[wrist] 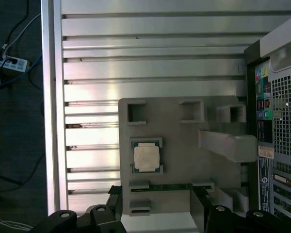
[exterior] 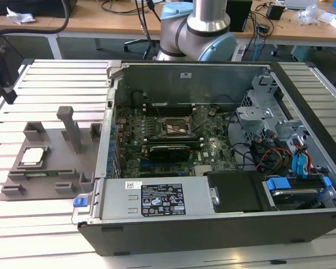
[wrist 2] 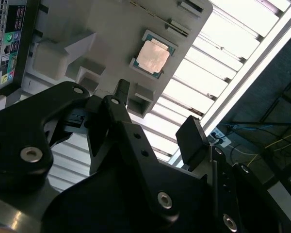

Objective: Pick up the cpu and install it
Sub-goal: 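Pick up the cpu and move it towards the insertion slot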

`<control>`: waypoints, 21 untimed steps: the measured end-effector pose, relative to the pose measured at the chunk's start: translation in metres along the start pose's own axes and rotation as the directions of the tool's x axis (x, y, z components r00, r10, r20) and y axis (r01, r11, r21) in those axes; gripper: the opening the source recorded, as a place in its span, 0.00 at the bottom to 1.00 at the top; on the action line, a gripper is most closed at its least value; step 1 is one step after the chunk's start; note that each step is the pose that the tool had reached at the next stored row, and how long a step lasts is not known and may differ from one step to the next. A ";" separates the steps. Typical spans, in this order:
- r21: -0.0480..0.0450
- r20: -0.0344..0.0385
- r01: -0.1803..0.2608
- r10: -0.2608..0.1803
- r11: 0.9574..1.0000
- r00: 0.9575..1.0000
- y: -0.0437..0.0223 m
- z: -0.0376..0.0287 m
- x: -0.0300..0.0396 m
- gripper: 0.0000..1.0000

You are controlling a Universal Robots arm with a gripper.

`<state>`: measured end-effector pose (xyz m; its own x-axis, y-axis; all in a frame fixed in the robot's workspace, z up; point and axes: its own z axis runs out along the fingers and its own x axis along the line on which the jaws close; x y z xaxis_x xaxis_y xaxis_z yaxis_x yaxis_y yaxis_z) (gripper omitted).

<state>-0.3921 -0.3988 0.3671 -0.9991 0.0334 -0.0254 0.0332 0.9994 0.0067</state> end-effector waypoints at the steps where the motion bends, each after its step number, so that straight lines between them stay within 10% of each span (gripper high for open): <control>1: 0.000 0.000 0.000 0.000 1.000 1.000 0.0000 0.0005 0.0000 0.66; 21: 0.000 0.000 0.000 0.000 1.000 1.000 -0.0001 0.0124 0.0003 0.66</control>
<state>-0.3921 -0.3988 0.3546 -0.9991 0.0333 -0.0255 0.0332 0.9994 0.0068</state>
